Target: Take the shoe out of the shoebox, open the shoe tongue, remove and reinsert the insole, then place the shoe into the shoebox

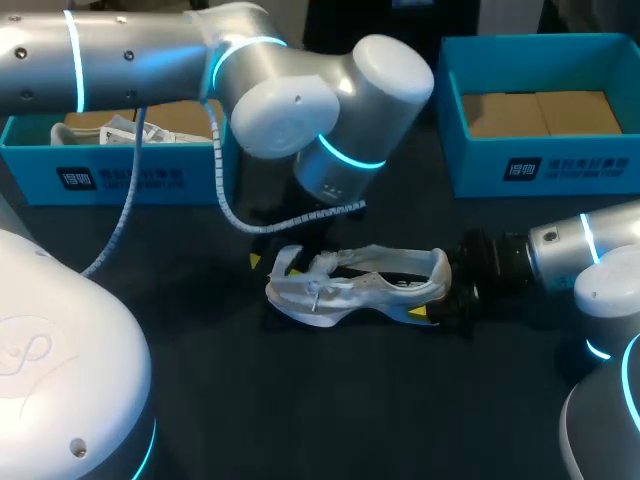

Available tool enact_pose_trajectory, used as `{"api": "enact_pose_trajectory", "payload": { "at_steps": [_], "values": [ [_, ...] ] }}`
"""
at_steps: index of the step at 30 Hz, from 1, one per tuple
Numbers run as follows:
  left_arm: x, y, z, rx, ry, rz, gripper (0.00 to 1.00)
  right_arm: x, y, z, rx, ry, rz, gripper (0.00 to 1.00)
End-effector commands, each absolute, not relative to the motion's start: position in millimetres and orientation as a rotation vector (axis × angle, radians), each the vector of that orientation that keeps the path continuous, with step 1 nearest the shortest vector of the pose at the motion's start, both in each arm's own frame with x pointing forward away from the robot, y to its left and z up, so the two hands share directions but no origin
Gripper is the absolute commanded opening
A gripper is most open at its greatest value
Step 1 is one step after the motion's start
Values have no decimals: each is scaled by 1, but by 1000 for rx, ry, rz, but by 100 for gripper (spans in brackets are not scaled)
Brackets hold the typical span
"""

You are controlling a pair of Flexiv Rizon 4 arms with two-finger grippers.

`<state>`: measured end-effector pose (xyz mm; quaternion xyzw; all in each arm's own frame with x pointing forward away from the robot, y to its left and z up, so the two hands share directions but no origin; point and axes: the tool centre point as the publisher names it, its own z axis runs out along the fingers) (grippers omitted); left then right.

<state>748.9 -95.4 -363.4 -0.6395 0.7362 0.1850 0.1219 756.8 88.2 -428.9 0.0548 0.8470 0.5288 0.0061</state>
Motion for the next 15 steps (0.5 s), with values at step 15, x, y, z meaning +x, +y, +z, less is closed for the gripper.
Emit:
{"api": "enact_pose_trajectory", "payload": {
  "at_steps": [15],
  "values": [
    [745,-98,-349,-1726,2326,423,100,760,92,-435,174,2653,1650,0]
  ]
}}
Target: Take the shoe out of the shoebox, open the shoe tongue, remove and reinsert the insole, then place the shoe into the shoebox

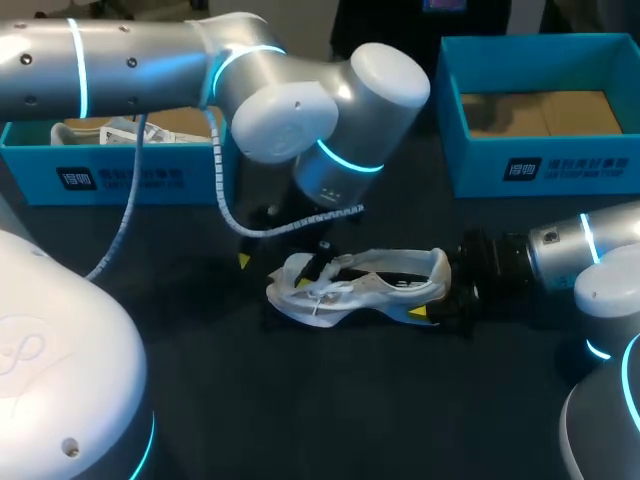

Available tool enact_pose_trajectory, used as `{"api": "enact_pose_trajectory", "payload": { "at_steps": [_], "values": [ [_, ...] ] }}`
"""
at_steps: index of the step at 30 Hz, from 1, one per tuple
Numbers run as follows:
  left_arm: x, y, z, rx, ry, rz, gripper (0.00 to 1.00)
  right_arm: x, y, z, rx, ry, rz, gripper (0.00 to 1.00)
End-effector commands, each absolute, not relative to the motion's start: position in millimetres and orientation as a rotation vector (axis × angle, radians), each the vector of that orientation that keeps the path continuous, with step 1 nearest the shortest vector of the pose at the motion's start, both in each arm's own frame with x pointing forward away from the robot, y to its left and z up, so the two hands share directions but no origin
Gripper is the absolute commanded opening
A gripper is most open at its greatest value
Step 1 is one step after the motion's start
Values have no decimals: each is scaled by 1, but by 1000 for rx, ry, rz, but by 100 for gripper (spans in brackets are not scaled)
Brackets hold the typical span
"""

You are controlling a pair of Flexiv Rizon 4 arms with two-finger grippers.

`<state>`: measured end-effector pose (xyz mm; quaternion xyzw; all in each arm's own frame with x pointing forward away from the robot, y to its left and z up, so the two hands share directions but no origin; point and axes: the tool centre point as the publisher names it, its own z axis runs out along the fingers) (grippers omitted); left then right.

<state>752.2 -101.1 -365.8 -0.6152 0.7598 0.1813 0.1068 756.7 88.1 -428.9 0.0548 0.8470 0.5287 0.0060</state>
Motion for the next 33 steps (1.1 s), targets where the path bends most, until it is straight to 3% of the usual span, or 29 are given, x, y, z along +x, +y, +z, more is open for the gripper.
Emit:
{"api": "enact_pose_trajectory", "payload": {
  "at_steps": [1,8,19,26,32,33],
  "values": [
    [746,-100,-344,-1705,2364,399,100,760,92,-435,174,2653,1650,0],
    [752,-113,-310,-1451,2589,189,100,760,92,-435,174,2653,1650,0],
    [766,-132,-277,-574,3026,-81,100,760,92,-435,174,2653,1650,0],
    [777,-154,-253,123,3040,-122,100,760,92,-435,174,2653,1650,0],
    [772,-179,-245,359,3008,-151,100,760,92,-435,174,2653,1650,0],
    [771,-182,-245,385,3011,-156,87,760,92,-435,174,2653,1650,0]
  ]
}}
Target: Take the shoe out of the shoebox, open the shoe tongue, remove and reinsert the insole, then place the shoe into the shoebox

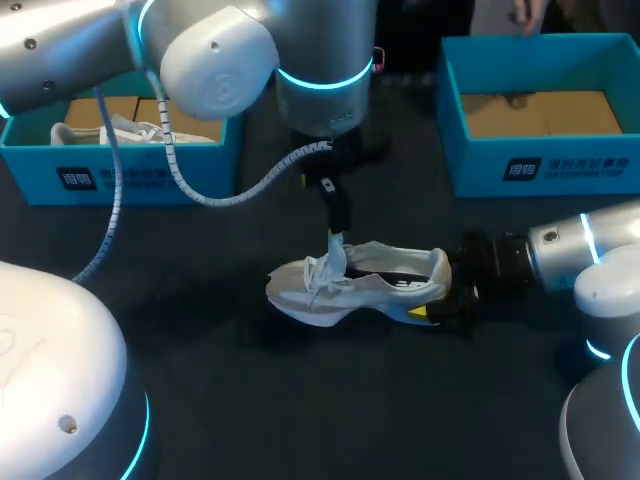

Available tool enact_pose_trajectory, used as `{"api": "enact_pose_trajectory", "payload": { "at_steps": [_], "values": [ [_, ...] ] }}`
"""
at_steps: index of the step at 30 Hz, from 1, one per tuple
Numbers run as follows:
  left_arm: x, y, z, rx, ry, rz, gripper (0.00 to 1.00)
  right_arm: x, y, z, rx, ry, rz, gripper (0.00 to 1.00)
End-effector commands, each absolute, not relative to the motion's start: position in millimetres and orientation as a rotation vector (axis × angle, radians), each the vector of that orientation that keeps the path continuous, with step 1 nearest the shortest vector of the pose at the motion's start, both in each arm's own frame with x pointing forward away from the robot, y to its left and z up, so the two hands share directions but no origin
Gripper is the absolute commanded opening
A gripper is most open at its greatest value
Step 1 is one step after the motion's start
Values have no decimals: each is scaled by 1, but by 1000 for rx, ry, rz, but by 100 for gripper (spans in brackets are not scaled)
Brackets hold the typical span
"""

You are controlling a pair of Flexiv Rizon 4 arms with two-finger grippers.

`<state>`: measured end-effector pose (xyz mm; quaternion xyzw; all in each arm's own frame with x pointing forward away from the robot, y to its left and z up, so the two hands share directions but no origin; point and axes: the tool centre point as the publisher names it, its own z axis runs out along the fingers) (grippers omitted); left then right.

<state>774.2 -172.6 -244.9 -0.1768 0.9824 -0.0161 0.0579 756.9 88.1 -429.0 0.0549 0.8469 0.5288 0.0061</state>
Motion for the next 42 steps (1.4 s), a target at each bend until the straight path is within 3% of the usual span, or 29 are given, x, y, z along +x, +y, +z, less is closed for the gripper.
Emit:
{"api": "enact_pose_trajectory", "payload": {
  "at_steps": [1,3,4,42],
  "values": [
    [769,-186,-244,414,3025,-159,66,760,92,-435,174,2653,1650,0],
    [767,-190,-244,471,3027,-173,25,760,92,-435,174,2653,1650,0],
    [765,-193,-244,500,3025,-183,0,760,92,-435,174,2653,1650,0],
    [761,-217,-242,494,3119,-199,0,760,92,-435,174,2653,1650,0]
  ]
}}
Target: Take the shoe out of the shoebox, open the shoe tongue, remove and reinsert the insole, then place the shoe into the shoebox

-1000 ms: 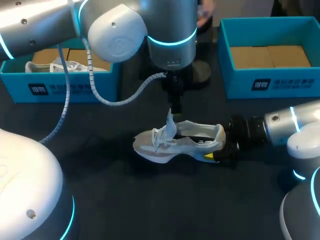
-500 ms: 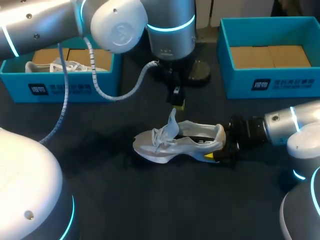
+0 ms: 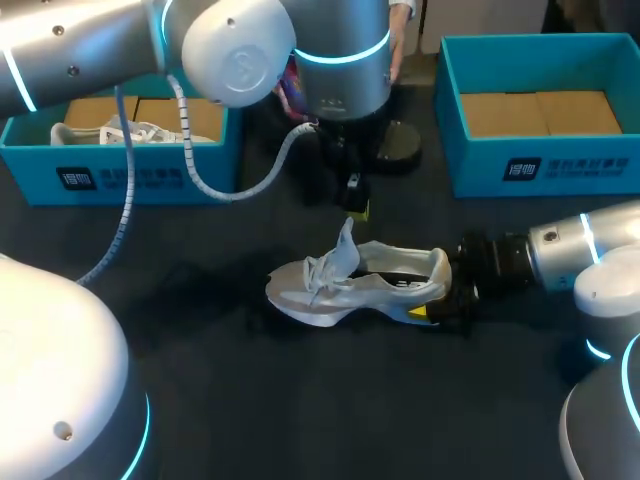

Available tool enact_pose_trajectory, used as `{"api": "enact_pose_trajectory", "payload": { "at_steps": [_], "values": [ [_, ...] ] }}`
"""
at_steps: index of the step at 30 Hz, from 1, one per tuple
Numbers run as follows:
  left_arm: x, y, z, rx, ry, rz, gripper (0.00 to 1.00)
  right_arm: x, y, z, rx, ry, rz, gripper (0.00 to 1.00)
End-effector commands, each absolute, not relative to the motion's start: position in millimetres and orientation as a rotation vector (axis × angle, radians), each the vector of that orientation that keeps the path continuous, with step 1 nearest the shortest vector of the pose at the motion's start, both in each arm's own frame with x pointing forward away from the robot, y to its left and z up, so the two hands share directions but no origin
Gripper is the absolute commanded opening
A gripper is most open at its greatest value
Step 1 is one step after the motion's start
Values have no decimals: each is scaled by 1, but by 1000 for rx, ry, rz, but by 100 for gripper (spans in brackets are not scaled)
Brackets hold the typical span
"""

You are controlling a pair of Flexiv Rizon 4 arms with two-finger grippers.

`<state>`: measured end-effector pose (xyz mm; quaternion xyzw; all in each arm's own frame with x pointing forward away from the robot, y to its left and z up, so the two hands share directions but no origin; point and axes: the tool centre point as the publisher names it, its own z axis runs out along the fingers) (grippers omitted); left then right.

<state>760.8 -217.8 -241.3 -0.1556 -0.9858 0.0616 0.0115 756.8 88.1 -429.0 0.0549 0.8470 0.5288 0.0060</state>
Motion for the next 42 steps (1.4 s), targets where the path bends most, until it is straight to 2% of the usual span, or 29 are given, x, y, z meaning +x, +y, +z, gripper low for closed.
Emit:
{"api": "enact_pose_trajectory", "payload": {
  "at_steps": [1,18,42],
  "values": [
    [761,-217,-242,-487,-3075,196,0,760,92,-435,174,2653,1650,0],
    [764,-258,-280,-459,-2995,275,0,760,92,-435,174,2653,1650,0],
    [754,-271,-343,-446,-2959,255,0,760,92,-435,174,2653,1650,0]
  ]
}}
